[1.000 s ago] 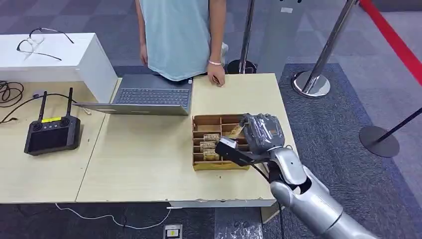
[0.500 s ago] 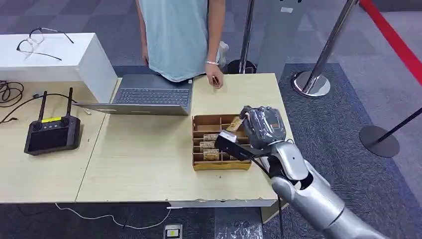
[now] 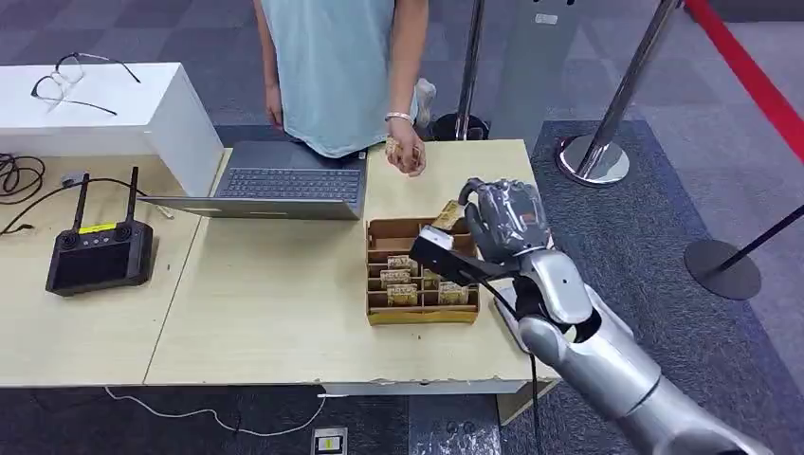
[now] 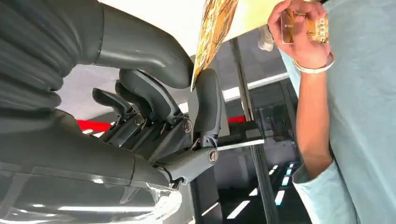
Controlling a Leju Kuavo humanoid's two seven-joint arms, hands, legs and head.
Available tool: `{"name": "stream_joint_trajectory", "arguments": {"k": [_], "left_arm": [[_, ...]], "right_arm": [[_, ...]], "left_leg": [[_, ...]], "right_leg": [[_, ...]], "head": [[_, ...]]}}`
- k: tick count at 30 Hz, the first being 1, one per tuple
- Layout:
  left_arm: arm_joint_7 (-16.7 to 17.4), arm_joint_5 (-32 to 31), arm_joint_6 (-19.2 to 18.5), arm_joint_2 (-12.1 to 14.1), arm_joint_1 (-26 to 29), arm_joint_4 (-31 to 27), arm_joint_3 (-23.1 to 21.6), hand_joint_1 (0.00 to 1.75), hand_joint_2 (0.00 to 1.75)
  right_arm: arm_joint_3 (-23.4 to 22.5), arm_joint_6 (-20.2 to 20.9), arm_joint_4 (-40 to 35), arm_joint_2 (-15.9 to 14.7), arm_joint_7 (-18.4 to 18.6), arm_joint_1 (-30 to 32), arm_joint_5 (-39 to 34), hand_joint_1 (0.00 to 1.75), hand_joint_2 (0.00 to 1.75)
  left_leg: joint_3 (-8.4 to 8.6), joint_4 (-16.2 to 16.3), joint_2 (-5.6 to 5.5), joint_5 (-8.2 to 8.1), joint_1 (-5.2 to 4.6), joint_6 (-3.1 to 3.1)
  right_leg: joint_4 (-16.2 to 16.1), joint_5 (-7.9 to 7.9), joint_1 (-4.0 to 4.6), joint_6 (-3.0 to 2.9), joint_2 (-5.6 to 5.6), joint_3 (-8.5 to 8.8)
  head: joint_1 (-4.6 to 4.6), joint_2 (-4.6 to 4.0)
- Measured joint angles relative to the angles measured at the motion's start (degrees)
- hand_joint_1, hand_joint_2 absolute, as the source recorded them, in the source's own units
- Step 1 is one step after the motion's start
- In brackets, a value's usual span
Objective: Pass the card to the sensor for recognition and then transmit it.
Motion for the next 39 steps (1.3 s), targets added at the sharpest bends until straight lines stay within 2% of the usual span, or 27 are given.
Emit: {"name": "stream_joint_trajectory", "arguments": {"k": [25, 37, 38, 39], "left_arm": [[0.1, -0.5, 0.0, 0.0, 0.0, 0.0, 0.0, 0.0, 1.75], [0.1, -0.5, 0.0, 0.0, 0.0, 0.0, 0.0, 0.0, 1.75], [0.1, -0.5, 0.0, 0.0, 0.0, 0.0, 0.0, 0.0, 1.75], [0.1, -0.5, 0.0, 0.0, 0.0, 0.0, 0.0, 0.0, 1.75]], "right_arm": [[0.2, 3.7, 0.0, -0.8, 0.2, -6.2, -0.2, 1.75, 1.75], [1.7, 4.8, 1.4, -0.3, 0.2, -7.8, -0.2, 1.75, 1.75], [1.9, 4.9, 1.6, -0.3, 0.2, -7.9, -0.2, 1.73, 1.75], [2.1, 5.0, 1.7, -0.3, 0.2, -8.1, -0.2, 1.62, 1.75]], "left_leg": [[0.0, 0.0, -0.01, 0.0, 0.0, 0.0], [-0.01, 0.0, -0.01, 0.0, 0.0, 0.0], [0.0, 0.0, -0.01, 0.0, 0.0, 0.0], [0.0, 0.0, 0.0, 0.0, 0.0, 0.0]], "right_leg": [[0.0, 0.0, 0.0, 0.0, 0.0, 0.0], [0.0, 0.0, 0.0, 0.0, 0.0, 0.01], [0.0, 0.0, 0.0, 0.0, 0.0, 0.01], [0.0, 0.0, 0.0, 0.0, 0.0, 0.01]], "head": [[0.0, 0.0], [0.0, 0.0], [-0.02, 0.0], [0.02, 0.0]]}}
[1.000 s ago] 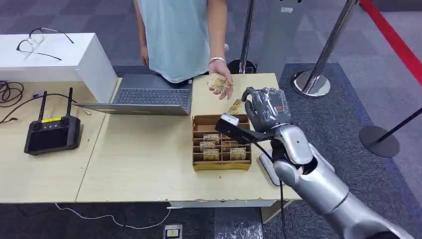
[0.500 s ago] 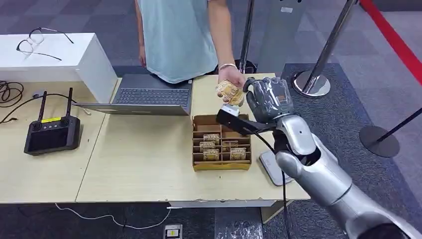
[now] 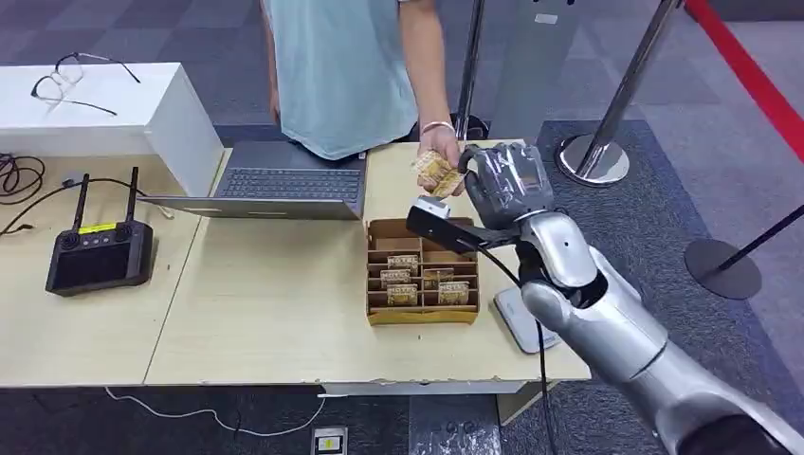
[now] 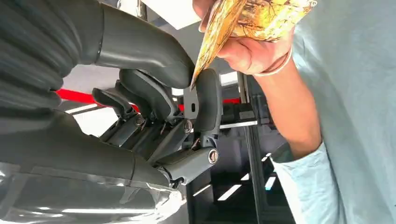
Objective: Pass the card to the sensor for recognition and then transmit it.
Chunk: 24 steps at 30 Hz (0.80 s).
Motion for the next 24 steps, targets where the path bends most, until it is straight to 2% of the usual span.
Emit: {"name": "stream_joint_trajectory", "arguments": {"k": [2, 3, 4, 5, 6, 7, 8, 9, 13, 24], "left_arm": [[0.0, 0.0, 0.0, 0.0, 0.0, 0.0, 0.0, 0.0, 1.75], [0.0, 0.0, 0.0, 0.0, 0.0, 0.0, 0.0, 0.0, 1.75], [0.0, 0.0, 0.0, 0.0, 0.0, 0.0, 0.0, 0.0, 1.75], [0.0, 0.0, 0.0, 0.0, 0.0, 0.0, 0.0, 0.0, 1.75], [0.0, 0.0, 0.0, 0.0, 0.0, 0.0, 0.0, 0.0, 1.75], [0.0, 0.0, 0.0, 0.0, 0.0, 0.0, 0.0, 0.0, 1.75], [0.0, 0.1, 0.0, 0.0, 0.0, 0.0, 0.0, 0.0, 1.75], [0.0, 0.1, 0.0, 0.0, 0.0, 0.0, 0.0, 0.0, 1.75], [-0.1, 0.1, 0.0, 0.0, 0.0, 0.0, 0.0, 0.0, 1.75], [-0.3, 0.3, 0.3, 0.0, 0.0, 0.0, 0.0, 0.0, 1.75]], "right_arm": [[0.4, 0.2, 0.2, 0.0, 0.0, -0.2, 0.0, 1.54, 1.75], [0.5, 0.2, 0.2, 0.0, 0.0, -0.2, 0.1, 1.31, 1.75], [0.7, 0.2, 0.2, 0.0, 0.0, -0.2, 0.1, 1.2, 1.75], [0.9, 0.2, 0.2, 0.0, 0.2, -0.2, 0.2, 1.2, 1.75], [0.9, 0.2, 0.2, 0.0, 0.2, -0.1, 0.2, 0.94, 1.75], [0.9, 0.2, 0.2, 0.0, 0.3, -0.1, 0.3, 0.82, 1.75], [0.9, 0.2, 0.2, -0.1, 0.4, -0.1, 0.3, 0.82, 1.75], [0.9, 0.2, 0.2, -0.1, 0.4, -0.1, 0.3, 0.68, 1.75], [1.0, 0.2, 0.2, -0.2, 0.5, -0.2, 0.4, 0.49, 1.75], [0.9, 1.0, -1.6, -1.2, 1.6, -0.2, 1.6, 0.47, 1.75]], "left_leg": [[0.0, 0.0, 0.0, 0.0, 0.0, 0.0], [0.0, 0.0, -0.01, 0.0, 0.0, 0.0], [0.0, 0.0, -0.01, 0.0, 0.0, 0.0], [0.0, 0.0, 0.0, 0.0, 0.0, 0.0], [0.0, 0.0, 0.0, 0.0, 0.0, 0.0], [0.0, 0.0, 0.0, 0.0, 0.0, 0.0], [0.0, 0.0, 0.0, 0.0, 0.0, 0.0], [0.0, 0.0, 0.0, 0.0, 0.0, 0.0], [0.0, 0.0, 0.0, 0.0, 0.0, 0.0], [0.01, 0.0, 0.0, 0.0, 0.0, 0.0]], "right_leg": [[0.0, 0.0, 0.0, 0.0, 0.0, 0.0], [0.0, 0.0, 0.0, 0.0, 0.0, 0.0], [0.0, 0.0, 0.0, 0.0, 0.0, -0.01], [0.0, 0.0, 0.0, 0.0, 0.0, -0.01], [0.0, 0.0, 0.0, 0.0, 0.0, -0.01], [0.0, 0.0, 0.0, 0.0, 0.0, -0.01], [0.0, 0.0, 0.0, 0.0, 0.0, -0.01], [0.0, 0.0, 0.0, 0.0, 0.0, -0.01], [0.0, 0.0, 0.0, 0.0, 0.0, -0.01], [0.0, 0.0, 0.0, 0.0, 0.0, -0.01]], "head": [[-0.02, 0.0], [-0.02, 0.0], [-0.02, 0.0], [-0.02, 0.0], [-0.02, 0.0], [-0.02, 0.0], [-0.02, 0.0], [-0.02, 0.0], [-0.02, 0.0], [0.0, 0.0]]}}
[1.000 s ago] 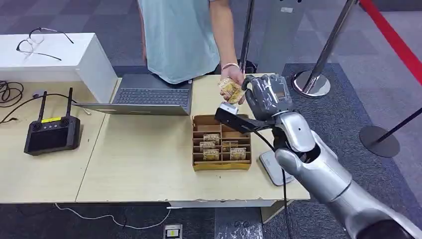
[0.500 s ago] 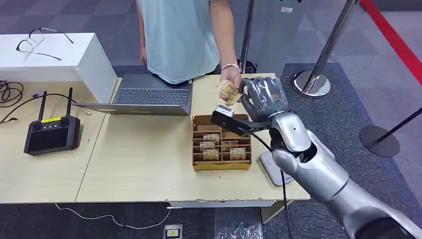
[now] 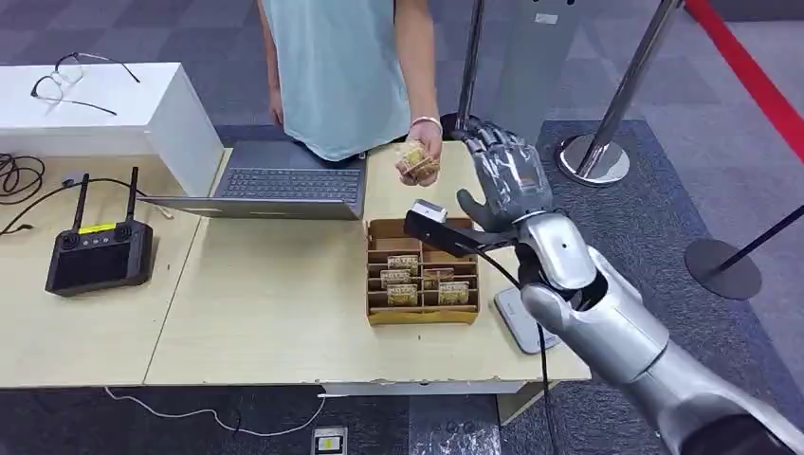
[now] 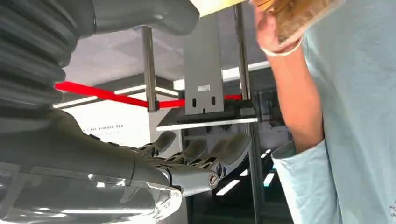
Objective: Pass the card to the sensor for recognition and then transmit it.
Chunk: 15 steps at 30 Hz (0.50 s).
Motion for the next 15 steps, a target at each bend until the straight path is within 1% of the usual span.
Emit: {"name": "stream_joint_trajectory", "arguments": {"k": [5, 11, 15], "left_arm": [[-0.3, 0.0, 0.1, -0.1, 0.0, 0.0, 0.0, 0.0, 1.75], [-0.7, 0.0, 0.2, -0.2, 0.0, 0.0, 0.0, 0.0, 1.75], [-0.8, 0.1, 0.4, -0.2, 0.0, 0.0, 0.0, 0.0, 1.75]], "right_arm": [[0.0, 0.5, -1.2, -0.9, 0.6, 0.0, 0.6, 0.49, 1.75], [-0.5, 1.9, -3.1, -3.1, 1.7, 0.1, 0.9, 0.51, 1.75], [-1.3, 3.4, -4.9, -5.1, 2.5, 0.3, 1.4, 0.44, 1.75]], "left_leg": [[0.0, 0.0, 0.0, 0.0, 0.0, 0.0], [0.01, 0.0, 0.01, 0.0, 0.0, 0.0], [0.01, 0.0, 0.0, 0.0, 0.0, 0.0]], "right_leg": [[0.0, 0.0, 0.0, 0.0, 0.0, -0.01], [0.0, 0.0, 0.0, 0.0, 0.0, -0.01], [0.0, 0.0, -0.01, 0.0, 0.0, -0.02]], "head": [[-0.02, 0.0], [-0.02, 0.0], [-0.02, 0.0]]}}
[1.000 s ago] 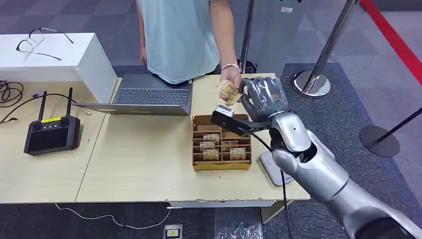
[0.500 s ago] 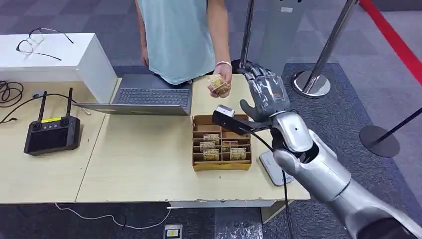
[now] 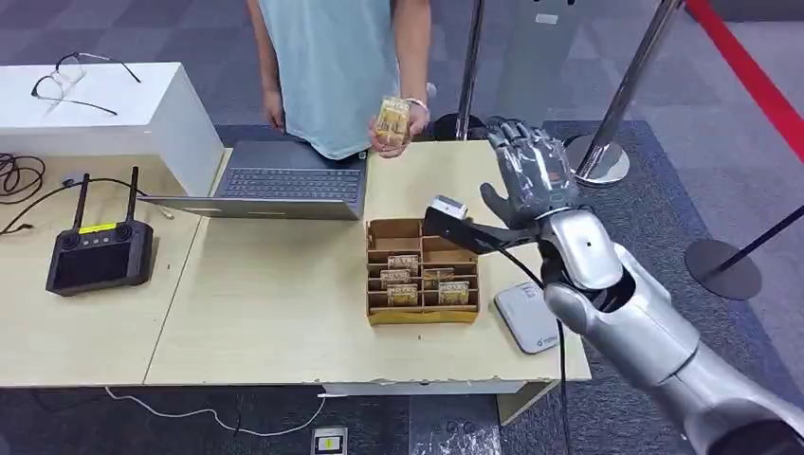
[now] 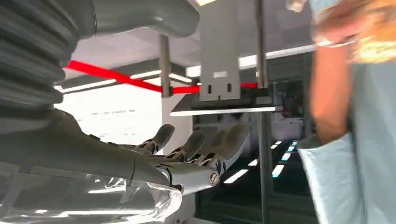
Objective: Pass the card to the sensor for recognition and then transmit it.
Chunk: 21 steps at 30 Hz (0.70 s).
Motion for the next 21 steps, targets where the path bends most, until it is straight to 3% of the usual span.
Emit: {"name": "stream_joint_trajectory", "arguments": {"k": [8, 14, 21], "left_arm": [[-0.3, 1.0, 0.5, -0.3, 0.3, 0.0, 0.4, 0.0, 1.75], [-0.4, 2.0, 0.5, -0.5, 0.5, 0.0, 0.9, 0.0, 1.75], [-0.4, 2.9, 0.5, -0.8, 0.6, 0.0, 1.6, 0.0, 1.75]], "right_arm": [[-3.5, 4.3, -6.1, -6.4, 2.7, 2.6, 1.3, 0.4, 1.75], [-9.1, 8.5, -13.3, -13.2, 4.2, 6.0, 1.1, 0.35, 1.75], [-14.6, 11.0, -18.9, -19.2, 4.8, 9.4, 0.8, 0.35, 1.75]], "left_leg": [[0.0, 0.0, -0.02, -0.01, -0.01, 0.01], [-0.05, 0.0, -0.01, -0.02, -0.03, 0.01], [-0.04, 0.0, -0.02, -0.02, -0.03, 0.01]], "right_leg": [[0.0, 0.0, -0.03, 0.0, 0.0, -0.03], [0.0, 0.0, -0.03, 0.01, 0.01, -0.08], [0.0, 0.0, -0.03, 0.01, 0.02, -0.07]], "head": [[0.0, -0.02], [0.02, 0.0], [0.0, 0.0]]}}
